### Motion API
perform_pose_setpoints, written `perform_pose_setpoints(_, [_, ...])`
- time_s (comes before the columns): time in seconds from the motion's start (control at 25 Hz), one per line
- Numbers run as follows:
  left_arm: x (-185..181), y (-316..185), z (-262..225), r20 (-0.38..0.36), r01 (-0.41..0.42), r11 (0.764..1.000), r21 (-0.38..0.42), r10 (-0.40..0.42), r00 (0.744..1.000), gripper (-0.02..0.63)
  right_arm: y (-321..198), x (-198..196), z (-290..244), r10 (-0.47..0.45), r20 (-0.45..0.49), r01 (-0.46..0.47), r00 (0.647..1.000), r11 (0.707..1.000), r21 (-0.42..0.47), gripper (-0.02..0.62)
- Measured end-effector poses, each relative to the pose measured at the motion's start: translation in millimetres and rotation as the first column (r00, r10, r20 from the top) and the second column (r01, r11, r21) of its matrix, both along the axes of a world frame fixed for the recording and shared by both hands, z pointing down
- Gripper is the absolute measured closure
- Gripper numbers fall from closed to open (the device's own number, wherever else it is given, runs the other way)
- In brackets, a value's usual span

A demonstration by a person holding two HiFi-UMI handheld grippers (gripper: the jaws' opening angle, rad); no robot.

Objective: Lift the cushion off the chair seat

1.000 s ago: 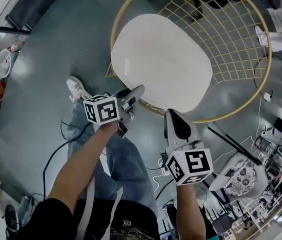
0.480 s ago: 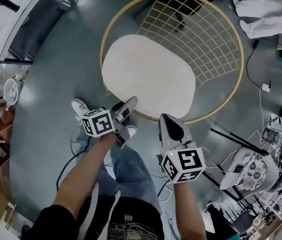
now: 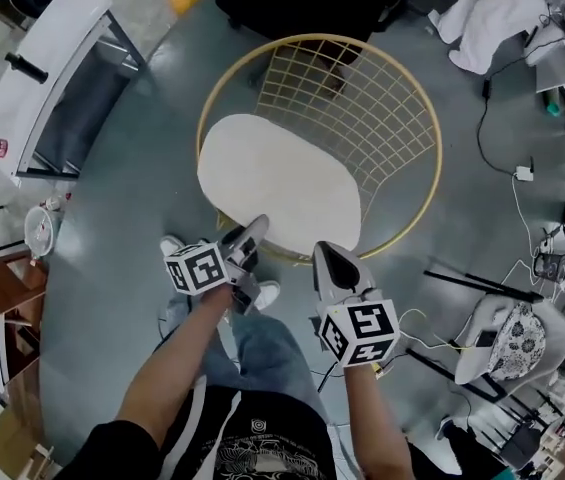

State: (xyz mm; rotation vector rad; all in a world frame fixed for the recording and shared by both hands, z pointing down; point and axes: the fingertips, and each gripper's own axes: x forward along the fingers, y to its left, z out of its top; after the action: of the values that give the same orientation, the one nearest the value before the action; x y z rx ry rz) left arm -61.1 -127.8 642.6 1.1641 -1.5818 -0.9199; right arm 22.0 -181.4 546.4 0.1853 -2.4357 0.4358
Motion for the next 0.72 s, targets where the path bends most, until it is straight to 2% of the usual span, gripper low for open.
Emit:
perform_pose_setpoints(0.32, [0.5, 1.2, -39.2, 0.028, -0.019, 1.0, -0.01, 0.02, 0.999, 0.571, -0.2, 5.8, -29.7, 0.047, 0.047, -0.047, 0.998, 0.999, -0.008, 0.595])
perform_pose_setpoints(0.44, [6.9, -0.3, -58.2, 0.011, -0.038, 0.999, 0.007, 0.038, 0.999, 0.571, 1.3, 9.9, -41.8, 0.075, 0.063, -0.074, 0.995, 0.997, -0.019, 0.595])
perform_pose_setpoints(0.72, [14.0, -2.6, -99.2, 0.021, -0.107, 0.993, 0.039, 0.107, 0.994, 0.571, 4.4, 10.8, -71.6, 0.141, 0.104, -0.139, 0.984, 0.99, -0.026, 0.595])
